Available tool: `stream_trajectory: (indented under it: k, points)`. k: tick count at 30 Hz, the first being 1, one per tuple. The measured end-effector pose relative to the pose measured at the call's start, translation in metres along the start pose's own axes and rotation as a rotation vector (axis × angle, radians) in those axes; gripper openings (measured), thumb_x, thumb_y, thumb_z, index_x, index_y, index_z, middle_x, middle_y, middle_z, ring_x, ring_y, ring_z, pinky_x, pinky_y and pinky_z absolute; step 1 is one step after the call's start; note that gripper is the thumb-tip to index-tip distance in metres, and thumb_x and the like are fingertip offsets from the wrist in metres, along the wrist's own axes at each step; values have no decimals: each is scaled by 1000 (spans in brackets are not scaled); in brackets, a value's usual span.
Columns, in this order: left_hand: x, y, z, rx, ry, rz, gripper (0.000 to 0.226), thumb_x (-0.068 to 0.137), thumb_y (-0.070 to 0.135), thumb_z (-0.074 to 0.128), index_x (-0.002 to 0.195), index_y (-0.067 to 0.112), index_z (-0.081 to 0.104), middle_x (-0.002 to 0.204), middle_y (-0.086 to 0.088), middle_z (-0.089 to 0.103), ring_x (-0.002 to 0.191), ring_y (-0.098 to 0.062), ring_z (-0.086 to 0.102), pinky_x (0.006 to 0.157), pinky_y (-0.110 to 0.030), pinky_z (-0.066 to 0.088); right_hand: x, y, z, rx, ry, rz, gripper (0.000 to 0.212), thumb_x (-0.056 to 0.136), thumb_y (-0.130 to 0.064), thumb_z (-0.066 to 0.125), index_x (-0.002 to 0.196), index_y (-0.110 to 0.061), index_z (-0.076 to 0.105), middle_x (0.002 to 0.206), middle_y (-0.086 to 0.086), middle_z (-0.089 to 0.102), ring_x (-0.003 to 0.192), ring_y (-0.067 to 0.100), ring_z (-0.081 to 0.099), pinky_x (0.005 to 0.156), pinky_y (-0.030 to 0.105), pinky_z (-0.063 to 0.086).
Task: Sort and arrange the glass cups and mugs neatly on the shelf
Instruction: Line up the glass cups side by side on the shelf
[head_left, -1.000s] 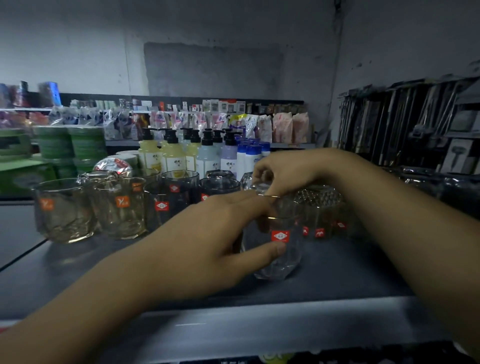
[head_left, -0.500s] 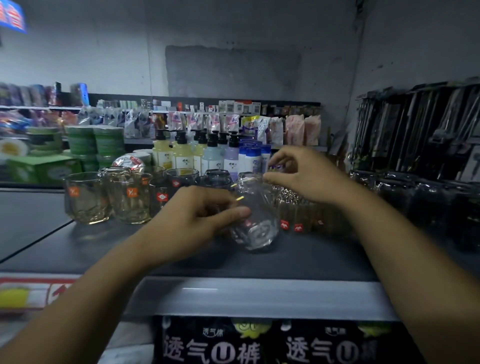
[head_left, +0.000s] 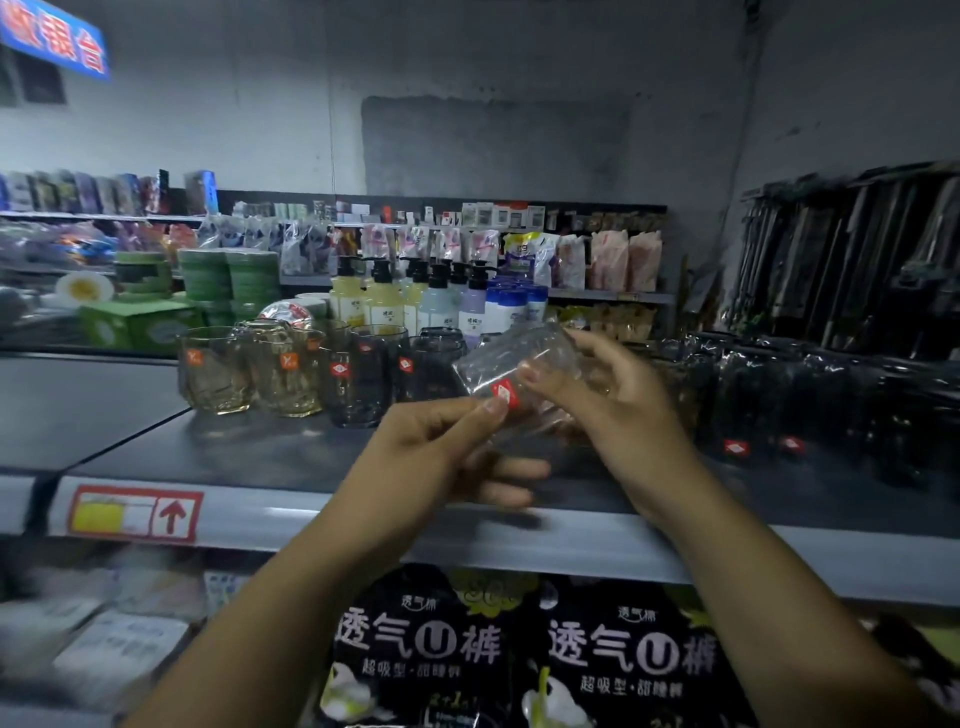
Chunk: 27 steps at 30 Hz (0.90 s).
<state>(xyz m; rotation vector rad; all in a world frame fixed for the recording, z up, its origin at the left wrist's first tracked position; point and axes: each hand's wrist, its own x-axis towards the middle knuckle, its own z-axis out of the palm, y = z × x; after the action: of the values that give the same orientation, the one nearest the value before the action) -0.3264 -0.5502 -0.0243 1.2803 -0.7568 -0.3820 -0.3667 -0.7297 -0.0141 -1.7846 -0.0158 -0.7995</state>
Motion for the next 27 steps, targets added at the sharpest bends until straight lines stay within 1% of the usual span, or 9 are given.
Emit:
stream_trajectory:
  k: [3,7,12,15,17,20,24,25,27]
  points:
    - [-3,-2,-18,290,187,46,24,100,22,60,98,5,77,81,-15,77,70,-26,75,67,-31,63,-2,-2,-12,-182,-44,-104,70,66,-52,85,131,-35,63,127,-12,67,112,9,66,97,35,55]
    - [9,-13,-45,723,436,305,16,95,26,68,110,24,73,93,11,76,84,-3,72,73,-24,57,7,-8,-21,-469,-162,-142,80,67,-52,85,139,-33,58,135,-13,58,119,3,56,96,17,44]
    - [32,-14,-47,832,316,324,27,98,27,64,125,25,64,103,16,69,89,12,65,75,-4,50,15,-2,-11,-650,-267,-129,83,58,-61,88,132,-41,56,124,-16,61,107,6,61,96,37,55]
    - [48,-13,-41,783,282,218,32,102,35,56,131,23,60,108,9,69,95,2,66,89,-19,54,20,6,-7,-685,-271,-124,91,51,-73,82,131,-42,53,128,-15,62,110,8,61,96,40,55]
    - [56,-13,-37,743,274,171,37,104,38,52,135,19,59,114,4,69,102,-9,66,99,-36,52,20,10,-5,-655,-296,-145,85,59,-69,83,133,-37,54,129,-15,60,109,5,60,95,34,55]
    - [64,-13,-30,700,238,163,39,106,39,46,136,19,60,119,5,67,109,-10,62,105,-39,48,19,12,-10,-516,-226,-175,58,84,-64,67,131,-32,59,124,-15,58,95,2,59,81,26,51]
    - [65,-15,-28,676,169,184,41,109,37,39,140,18,58,109,24,62,99,17,55,94,-15,41,32,23,-15,-571,-80,-182,33,106,-30,48,136,-22,61,133,-8,58,118,9,55,100,31,44]
    - [65,-18,-30,657,147,168,46,108,44,39,143,19,56,117,24,63,105,17,55,99,-15,39,34,26,-12,-582,-86,-175,33,107,-27,47,136,-21,61,135,-6,59,122,9,53,102,28,41]
    - [67,-25,-37,620,97,114,66,98,68,38,150,29,48,143,16,57,131,3,50,118,-33,34,35,35,-5,-550,-75,-177,31,107,-25,46,132,-18,64,130,-3,64,118,7,56,97,23,40]
